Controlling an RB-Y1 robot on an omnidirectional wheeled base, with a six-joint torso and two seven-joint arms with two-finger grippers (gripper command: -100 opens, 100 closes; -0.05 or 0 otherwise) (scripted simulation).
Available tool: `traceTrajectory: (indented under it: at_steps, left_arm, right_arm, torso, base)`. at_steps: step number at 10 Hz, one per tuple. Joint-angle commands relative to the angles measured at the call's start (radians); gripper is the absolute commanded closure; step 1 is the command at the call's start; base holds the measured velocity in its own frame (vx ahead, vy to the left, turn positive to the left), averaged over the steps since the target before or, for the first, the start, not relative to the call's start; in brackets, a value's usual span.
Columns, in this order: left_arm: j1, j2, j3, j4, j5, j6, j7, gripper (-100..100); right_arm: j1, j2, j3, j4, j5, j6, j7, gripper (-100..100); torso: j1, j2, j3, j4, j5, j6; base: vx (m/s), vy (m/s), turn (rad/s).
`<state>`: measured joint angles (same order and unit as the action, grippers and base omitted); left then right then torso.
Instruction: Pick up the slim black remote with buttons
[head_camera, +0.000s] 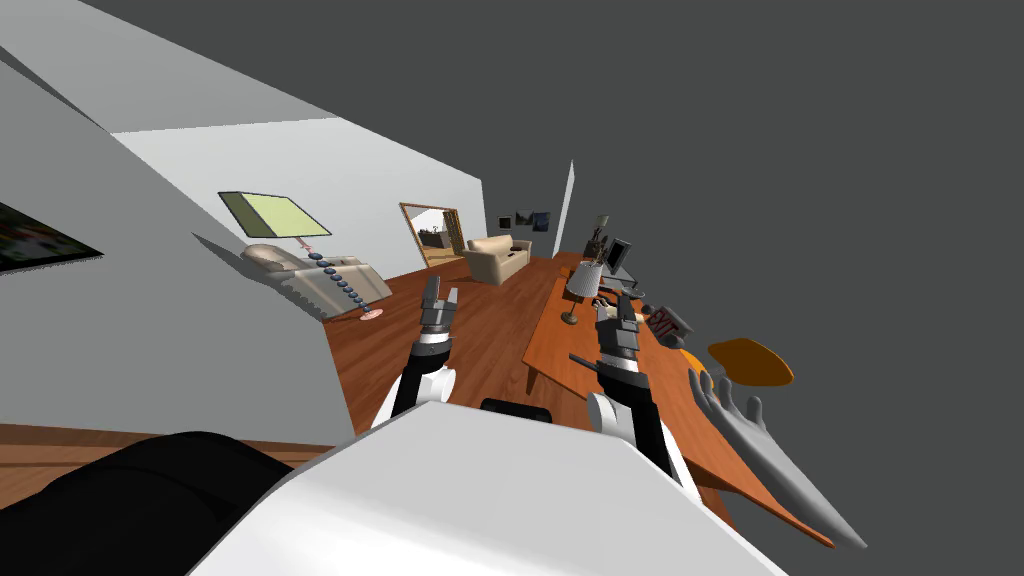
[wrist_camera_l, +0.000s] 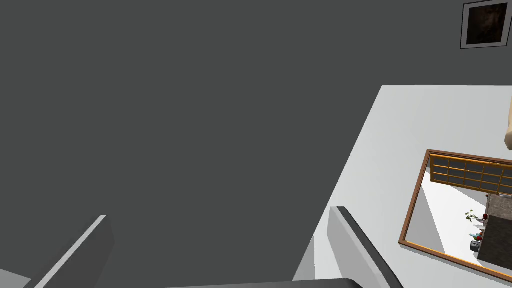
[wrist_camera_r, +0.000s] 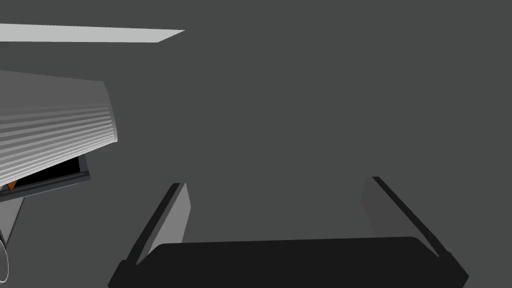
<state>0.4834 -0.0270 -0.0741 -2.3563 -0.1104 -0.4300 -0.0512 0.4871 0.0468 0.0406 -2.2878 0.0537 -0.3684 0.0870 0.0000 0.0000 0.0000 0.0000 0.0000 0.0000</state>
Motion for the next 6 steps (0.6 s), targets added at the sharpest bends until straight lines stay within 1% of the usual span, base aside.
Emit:
traceTrajectory:
  at_steps: [1, 3, 6]
  left_arm:
    - [0.0, 0.0, 0.0, 0.0, 0.0, 0.0, 0.0, 0]
    - [0.0, 0.0, 0.0, 0.0, 0.0, 0.0, 0.0, 0]
    - [0.0, 0.0, 0.0, 0.0, 0.0, 0.0, 0.0, 0]
  right_arm:
    - [-0.004, -0.034, 0.004, 0.013, 0.005, -0.003, 0.005, -100]
    - [-0.013, -0.091, 0.014, 0.043, 0.018, -0.011, 0.016, -100]
    - [-0.035, -0.185, 0.039, 0.113, 0.048, -0.027, 0.043, -100]
  torso:
    - [0.0, 0.0, 0.0, 0.0, 0.0, 0.0]
    - [0.0, 0.0, 0.0, 0.0, 0.0, 0.0]
    - [0.001, 0.001, 0.0, 0.0, 0.0, 0.0]
  base:
    - [-0.003, 0.006, 0.027]
    - [-0.007, 0.013, 0.046]
    - [-0.014, 0.022, 0.069]
